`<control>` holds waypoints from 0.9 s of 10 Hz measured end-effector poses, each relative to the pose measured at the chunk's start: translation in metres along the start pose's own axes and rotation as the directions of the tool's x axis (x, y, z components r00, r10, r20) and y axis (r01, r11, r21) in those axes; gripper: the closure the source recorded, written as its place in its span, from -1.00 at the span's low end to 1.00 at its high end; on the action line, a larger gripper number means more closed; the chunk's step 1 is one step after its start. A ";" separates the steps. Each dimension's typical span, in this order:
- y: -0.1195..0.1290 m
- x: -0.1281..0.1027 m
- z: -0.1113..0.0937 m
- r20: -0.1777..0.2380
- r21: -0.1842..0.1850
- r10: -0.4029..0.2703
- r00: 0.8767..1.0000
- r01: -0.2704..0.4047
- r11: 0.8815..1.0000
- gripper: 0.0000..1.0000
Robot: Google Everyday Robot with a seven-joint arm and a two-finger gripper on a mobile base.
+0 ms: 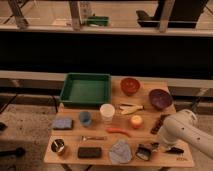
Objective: Place brush in table surface
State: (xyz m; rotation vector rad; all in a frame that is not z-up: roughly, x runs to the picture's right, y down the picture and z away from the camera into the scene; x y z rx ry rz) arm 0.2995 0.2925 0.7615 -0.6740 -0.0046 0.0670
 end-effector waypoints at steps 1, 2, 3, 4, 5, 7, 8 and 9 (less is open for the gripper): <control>0.000 0.001 -0.001 0.002 0.000 0.005 1.000 -0.005 1.000 -0.60; 0.000 0.001 -0.002 0.005 0.001 0.009 1.000 -0.009 1.000 -0.60; -0.001 0.001 -0.004 0.007 0.003 0.014 1.000 -0.014 1.000 -0.60; -0.001 0.002 -0.005 0.009 0.004 0.018 1.000 -0.018 1.000 -0.60; -0.002 0.003 -0.013 0.011 0.009 0.024 1.000 -0.024 1.000 -0.60; -0.005 0.002 -0.036 0.012 0.018 0.024 1.000 -0.024 1.000 -0.60; -0.006 0.001 -0.055 0.014 0.029 0.022 1.000 -0.022 0.999 -0.60; -0.007 -0.001 -0.078 0.015 0.040 0.015 1.000 -0.016 0.999 -0.60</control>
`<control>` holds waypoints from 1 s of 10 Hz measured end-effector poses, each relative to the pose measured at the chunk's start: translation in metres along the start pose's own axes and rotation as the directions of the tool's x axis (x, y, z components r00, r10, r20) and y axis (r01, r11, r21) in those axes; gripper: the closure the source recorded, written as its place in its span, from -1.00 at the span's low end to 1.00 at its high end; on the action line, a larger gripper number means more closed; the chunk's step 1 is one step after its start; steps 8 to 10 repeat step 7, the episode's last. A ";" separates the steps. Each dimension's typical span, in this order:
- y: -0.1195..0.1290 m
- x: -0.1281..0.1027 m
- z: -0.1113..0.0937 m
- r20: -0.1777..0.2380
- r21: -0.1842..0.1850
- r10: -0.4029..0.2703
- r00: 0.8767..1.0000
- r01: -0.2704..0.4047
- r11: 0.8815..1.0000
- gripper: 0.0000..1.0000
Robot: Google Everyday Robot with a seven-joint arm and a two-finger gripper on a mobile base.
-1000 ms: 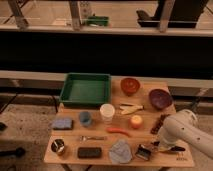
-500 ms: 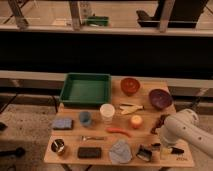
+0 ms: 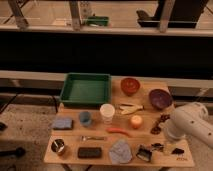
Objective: Place brush in table surface
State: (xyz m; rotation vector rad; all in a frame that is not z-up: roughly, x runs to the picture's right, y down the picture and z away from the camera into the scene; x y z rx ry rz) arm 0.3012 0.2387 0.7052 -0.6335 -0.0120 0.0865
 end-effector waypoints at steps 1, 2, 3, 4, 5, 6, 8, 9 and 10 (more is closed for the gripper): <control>-0.001 0.000 -0.019 -0.001 0.000 0.001 1.000 -0.001 1.000 -0.60; -0.001 0.000 -0.034 -0.001 -0.002 0.003 1.000 -0.003 1.000 -0.60; 0.000 0.001 -0.041 -0.003 -0.004 0.003 1.000 -0.003 1.000 -0.60; 0.001 0.000 -0.044 -0.004 -0.008 0.001 1.000 -0.001 1.000 -0.60; 0.004 0.000 -0.043 -0.006 -0.013 -0.001 1.000 0.001 1.000 -0.60; 0.011 0.000 -0.035 -0.009 -0.029 -0.007 1.000 0.007 1.000 -0.60; 0.016 0.001 -0.024 -0.019 -0.032 -0.013 1.000 0.012 0.999 -0.60; 0.016 0.001 -0.024 -0.019 -0.032 -0.013 1.000 0.012 0.999 -0.60; 0.016 0.001 -0.024 -0.019 -0.032 -0.013 1.000 0.012 0.999 -0.60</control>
